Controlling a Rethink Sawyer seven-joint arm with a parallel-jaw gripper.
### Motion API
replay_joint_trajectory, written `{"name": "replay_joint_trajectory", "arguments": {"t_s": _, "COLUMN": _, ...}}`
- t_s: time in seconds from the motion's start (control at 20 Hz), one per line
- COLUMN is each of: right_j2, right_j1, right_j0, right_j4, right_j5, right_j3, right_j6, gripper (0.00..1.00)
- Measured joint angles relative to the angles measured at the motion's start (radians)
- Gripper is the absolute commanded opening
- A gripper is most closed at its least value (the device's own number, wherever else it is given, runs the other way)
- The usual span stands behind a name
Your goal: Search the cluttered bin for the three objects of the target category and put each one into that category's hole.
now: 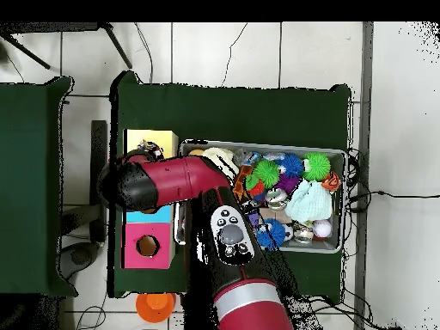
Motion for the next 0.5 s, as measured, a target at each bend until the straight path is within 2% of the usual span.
{"name": "replay_joint_trajectory", "arguments": {"t_s": 0.5, "right_j2": 0.0, "right_j1": -0.013, "right_j0": 0.007, "right_j4": 0.0, "right_j5": 0.009, "right_j3": -0.009, "right_j6": 0.0, "gripper": 0.0}}
